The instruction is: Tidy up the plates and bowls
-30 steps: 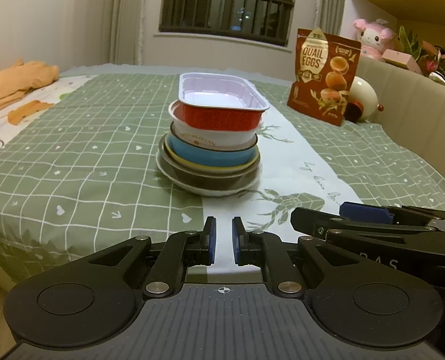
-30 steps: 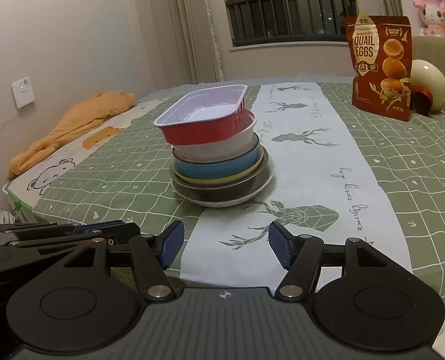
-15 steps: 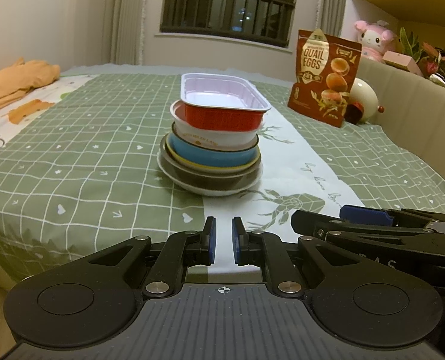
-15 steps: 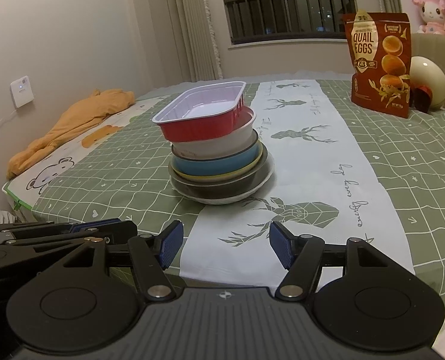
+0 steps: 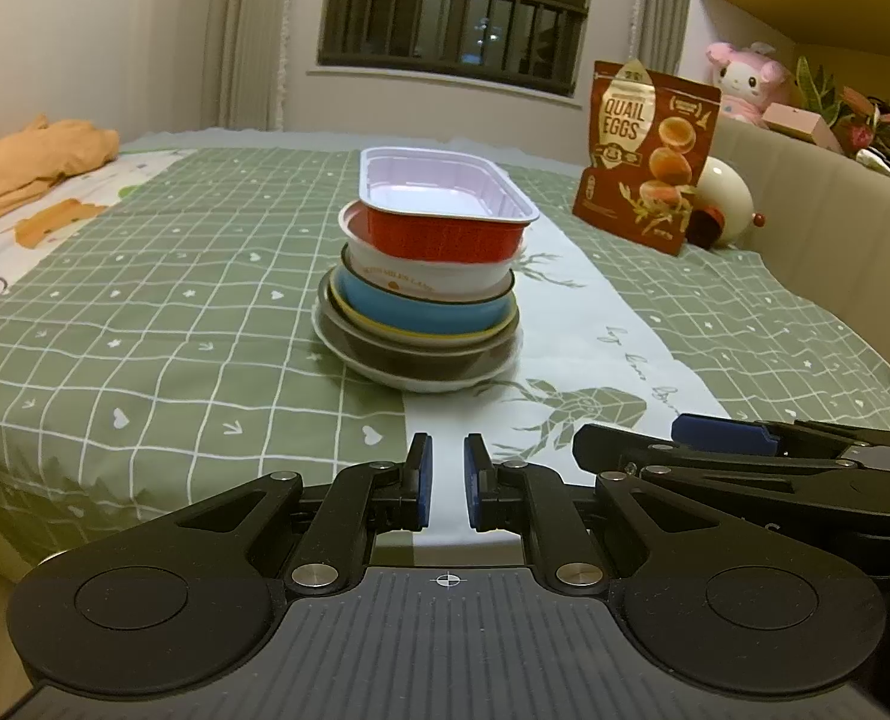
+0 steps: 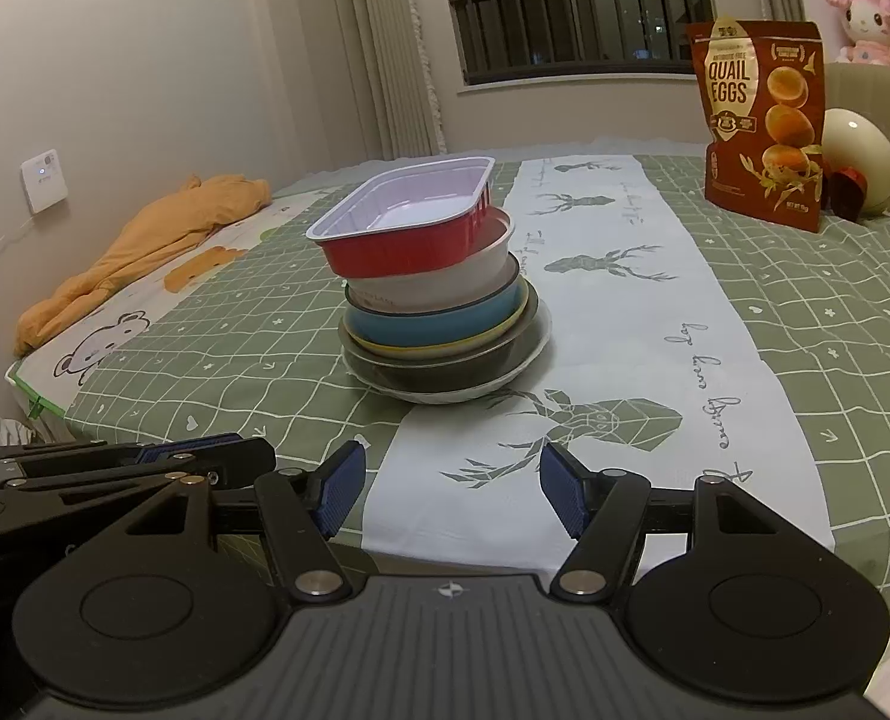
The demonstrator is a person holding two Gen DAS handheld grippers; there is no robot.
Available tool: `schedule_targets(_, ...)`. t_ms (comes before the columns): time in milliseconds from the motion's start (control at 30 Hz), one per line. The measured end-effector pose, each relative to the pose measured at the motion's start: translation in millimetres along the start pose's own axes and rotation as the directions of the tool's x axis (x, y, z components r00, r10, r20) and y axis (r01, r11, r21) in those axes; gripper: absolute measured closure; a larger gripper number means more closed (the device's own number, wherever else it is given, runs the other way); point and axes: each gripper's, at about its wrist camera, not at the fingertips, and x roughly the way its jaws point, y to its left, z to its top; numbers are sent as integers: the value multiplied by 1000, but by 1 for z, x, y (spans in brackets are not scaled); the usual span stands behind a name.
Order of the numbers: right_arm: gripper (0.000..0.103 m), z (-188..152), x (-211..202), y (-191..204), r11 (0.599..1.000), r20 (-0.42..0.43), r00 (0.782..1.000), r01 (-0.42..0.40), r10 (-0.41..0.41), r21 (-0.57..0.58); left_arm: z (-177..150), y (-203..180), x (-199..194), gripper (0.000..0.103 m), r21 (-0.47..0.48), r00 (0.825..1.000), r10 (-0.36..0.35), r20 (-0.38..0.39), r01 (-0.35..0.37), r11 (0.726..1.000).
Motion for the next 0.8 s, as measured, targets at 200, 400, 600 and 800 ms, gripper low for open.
schedule_targets(200,38,0,1,0,1000,-1,1000,-1,1,0,0,0,0,91,0,1000,1,-1,-1,1000)
schedule_targets(400,37,-1,1,1,1000,-1,1000,-2,2,2,0,0,0,91,0,1000,1,-1,-1,1000)
schedule_targets(600,37,-1,1,1,1000,-4,1000,-4,4,2,-2,1,3,91,-3,1000,1,-2,-1,1000)
schedule_targets(800,37,0,6,-4,1000,-13,1000,-20,20,10,-1,6,15,89,-28,999,31,-34,-32,999)
